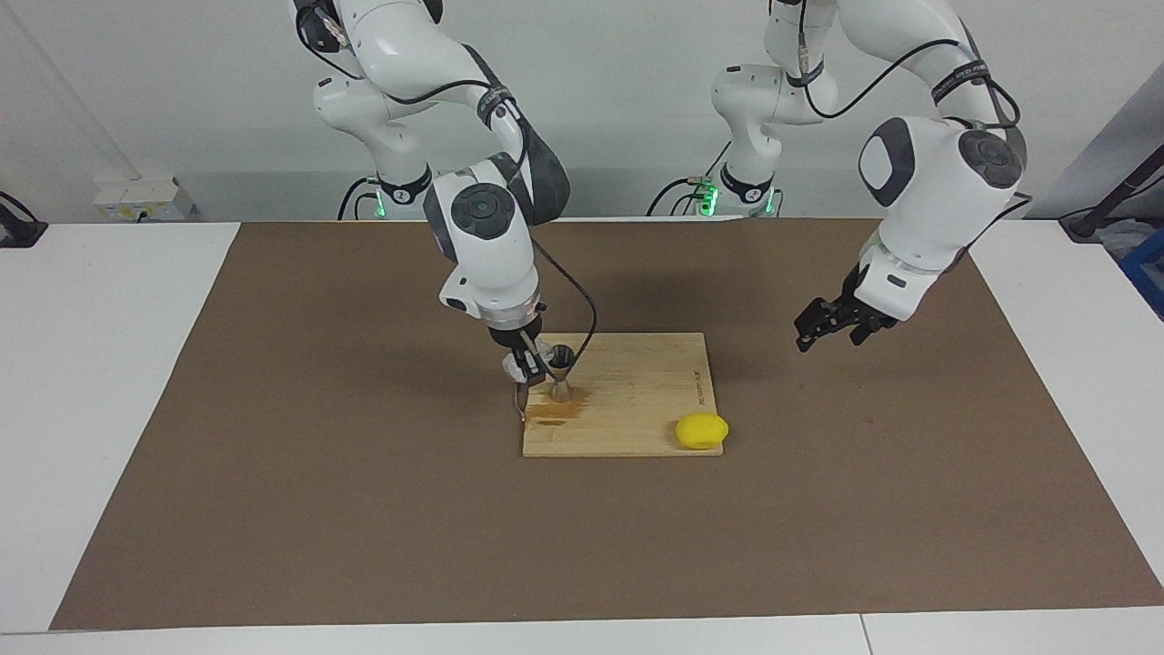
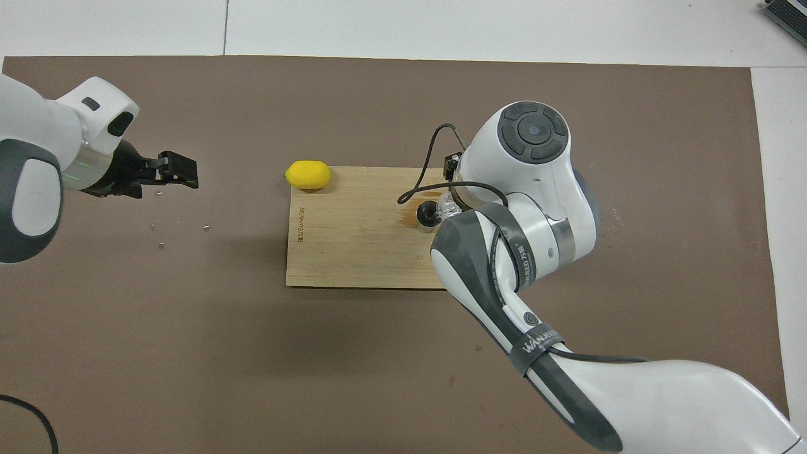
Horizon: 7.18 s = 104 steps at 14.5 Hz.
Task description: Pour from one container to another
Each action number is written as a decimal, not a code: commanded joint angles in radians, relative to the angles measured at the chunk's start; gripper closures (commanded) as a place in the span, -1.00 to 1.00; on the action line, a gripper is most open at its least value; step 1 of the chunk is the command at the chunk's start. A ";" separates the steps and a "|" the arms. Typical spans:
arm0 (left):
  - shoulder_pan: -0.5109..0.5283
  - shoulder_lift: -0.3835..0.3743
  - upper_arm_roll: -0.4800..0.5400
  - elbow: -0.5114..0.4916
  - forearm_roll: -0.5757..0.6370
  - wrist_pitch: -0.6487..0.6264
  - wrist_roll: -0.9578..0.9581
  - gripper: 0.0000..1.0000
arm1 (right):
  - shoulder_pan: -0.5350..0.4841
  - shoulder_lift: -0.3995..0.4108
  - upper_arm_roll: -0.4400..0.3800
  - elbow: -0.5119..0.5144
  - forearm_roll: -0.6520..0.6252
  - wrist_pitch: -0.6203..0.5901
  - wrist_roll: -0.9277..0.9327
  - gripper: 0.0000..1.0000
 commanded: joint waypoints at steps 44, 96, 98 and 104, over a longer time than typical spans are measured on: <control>0.213 -0.187 -0.226 0.146 0.094 -0.413 0.056 -1.00 | -0.031 0.004 0.004 0.058 0.106 -0.056 0.008 0.79; 0.247 -0.195 -0.246 0.128 0.105 -0.404 0.103 -1.00 | -0.800 -0.119 -0.007 -0.333 0.508 -0.124 -0.930 -1.00; 0.247 -0.195 -0.246 0.128 0.105 -0.404 0.103 -1.00 | -0.772 -0.160 -0.006 -0.331 0.450 -0.131 -0.931 -1.00; 0.247 -0.195 -0.246 0.128 0.105 -0.404 0.103 -1.00 | -0.567 -0.232 -0.006 -0.327 0.189 -0.177 -0.933 -1.00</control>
